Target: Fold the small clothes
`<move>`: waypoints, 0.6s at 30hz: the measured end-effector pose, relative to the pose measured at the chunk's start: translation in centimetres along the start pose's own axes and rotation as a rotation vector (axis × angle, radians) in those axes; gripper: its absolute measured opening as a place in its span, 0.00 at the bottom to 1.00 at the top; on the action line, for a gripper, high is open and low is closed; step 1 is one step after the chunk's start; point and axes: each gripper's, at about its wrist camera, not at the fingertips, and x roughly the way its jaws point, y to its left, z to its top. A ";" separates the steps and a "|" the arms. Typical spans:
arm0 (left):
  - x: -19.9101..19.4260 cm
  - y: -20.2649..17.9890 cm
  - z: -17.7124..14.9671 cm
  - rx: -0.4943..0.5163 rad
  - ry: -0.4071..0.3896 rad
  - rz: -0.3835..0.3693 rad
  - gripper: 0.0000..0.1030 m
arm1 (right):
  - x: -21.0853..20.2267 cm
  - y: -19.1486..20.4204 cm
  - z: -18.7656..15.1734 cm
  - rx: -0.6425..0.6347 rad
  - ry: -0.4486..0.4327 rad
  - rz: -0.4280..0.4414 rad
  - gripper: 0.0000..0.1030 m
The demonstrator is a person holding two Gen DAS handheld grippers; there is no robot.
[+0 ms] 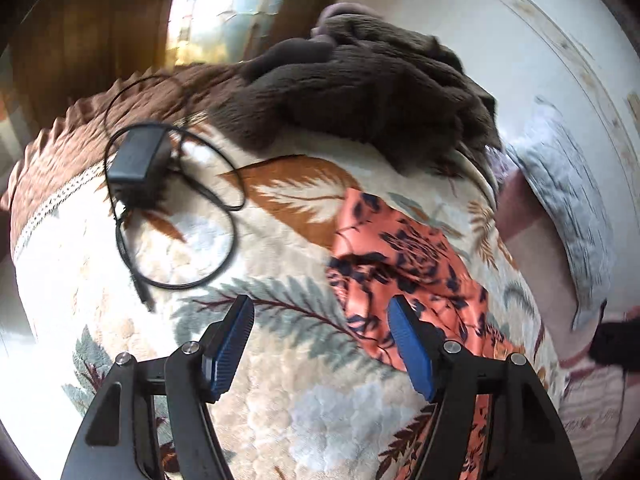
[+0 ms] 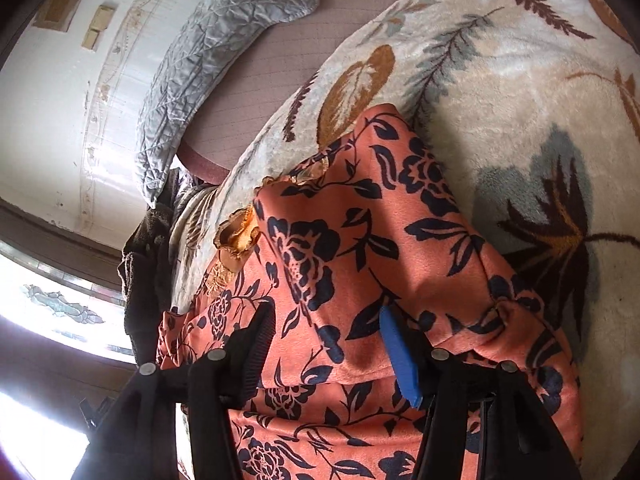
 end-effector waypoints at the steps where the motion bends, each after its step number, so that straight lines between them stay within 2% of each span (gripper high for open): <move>1: 0.4 1.0 0.3 -0.040 -0.003 0.006 0.68 | 0.1 0.5 -0.2 -0.021 -0.005 -0.001 0.57; 3: 1.1 1.8 0.7 -0.074 -0.023 0.016 0.67 | 0.2 1.5 -0.5 -0.058 -0.014 0.004 0.57; 6: 2.5 -0.1 1.1 -0.003 -0.019 0.017 0.67 | 0.4 2.4 -0.7 -0.093 -0.021 0.005 0.57; 9: 3.1 -4.2 1.1 0.156 -0.038 0.006 0.67 | 0.7 3.0 -0.8 -0.113 -0.028 -0.006 0.57; 11: 4.0 -7.0 0.6 0.266 -0.032 0.015 0.72 | 0.7 2.9 -0.9 -0.122 -0.031 -0.019 0.57; 15: 6.0 -10.0 -0.7 0.445 -0.046 0.113 0.74 | 1.0 2.5 -0.5 -0.100 -0.029 -0.028 0.57; 18: 6.4 -11.3 -2.3 0.641 -0.089 0.191 0.74 | 1.0 1.9 -0.2 -0.080 -0.029 -0.026 0.57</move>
